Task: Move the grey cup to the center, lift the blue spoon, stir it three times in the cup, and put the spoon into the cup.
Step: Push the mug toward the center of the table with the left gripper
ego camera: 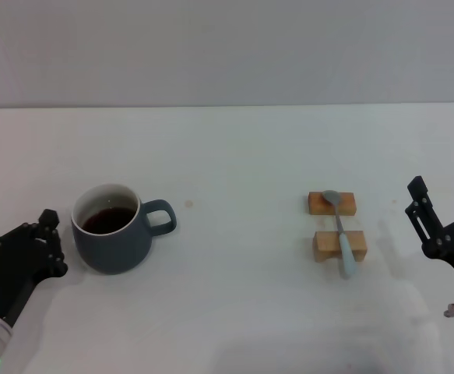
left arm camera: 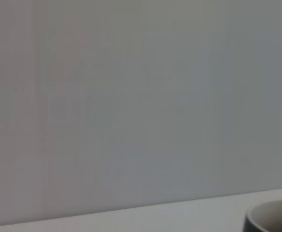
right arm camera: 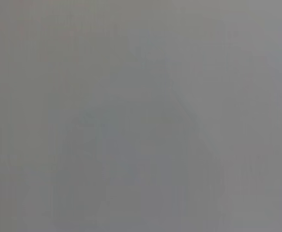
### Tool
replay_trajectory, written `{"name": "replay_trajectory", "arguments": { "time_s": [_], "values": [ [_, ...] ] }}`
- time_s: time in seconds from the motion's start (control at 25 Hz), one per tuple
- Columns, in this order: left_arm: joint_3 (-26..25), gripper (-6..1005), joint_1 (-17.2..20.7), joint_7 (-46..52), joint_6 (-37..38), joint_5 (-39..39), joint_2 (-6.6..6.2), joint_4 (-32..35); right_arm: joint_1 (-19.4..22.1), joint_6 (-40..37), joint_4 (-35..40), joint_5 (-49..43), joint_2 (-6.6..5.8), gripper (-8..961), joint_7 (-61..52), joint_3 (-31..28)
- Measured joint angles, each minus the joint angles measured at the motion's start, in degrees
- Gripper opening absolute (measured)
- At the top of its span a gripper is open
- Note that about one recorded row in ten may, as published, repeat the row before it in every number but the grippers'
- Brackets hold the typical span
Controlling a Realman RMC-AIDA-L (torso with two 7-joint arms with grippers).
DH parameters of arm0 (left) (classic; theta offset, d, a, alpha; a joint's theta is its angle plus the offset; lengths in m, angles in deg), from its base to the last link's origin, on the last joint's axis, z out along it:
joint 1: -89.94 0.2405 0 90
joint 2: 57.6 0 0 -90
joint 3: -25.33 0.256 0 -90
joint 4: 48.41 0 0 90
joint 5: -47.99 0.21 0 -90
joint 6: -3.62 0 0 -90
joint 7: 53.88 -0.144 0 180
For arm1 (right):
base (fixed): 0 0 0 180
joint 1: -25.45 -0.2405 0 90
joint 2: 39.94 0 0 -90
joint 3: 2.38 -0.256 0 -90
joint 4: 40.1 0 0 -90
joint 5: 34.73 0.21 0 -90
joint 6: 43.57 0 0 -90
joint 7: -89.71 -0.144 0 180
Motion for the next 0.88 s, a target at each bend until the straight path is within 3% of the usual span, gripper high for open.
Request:
{"name": "replay_trajectory", "arguments": {
  "time_s": [0.32,0.88],
  "values": [
    [0.57,0,-2.09,-0.08,-1.19,3.18,0.10,0.41,0.00,-0.07,-0.05,-0.01,0.00,722,0.00,0.05],
    [0.56,1,-2.52,-0.17,-1.32,9.00,0.24,-0.21,0.00,-0.08,-0.12,0.00,0.00,722,0.00,0.10]
  ]
}}
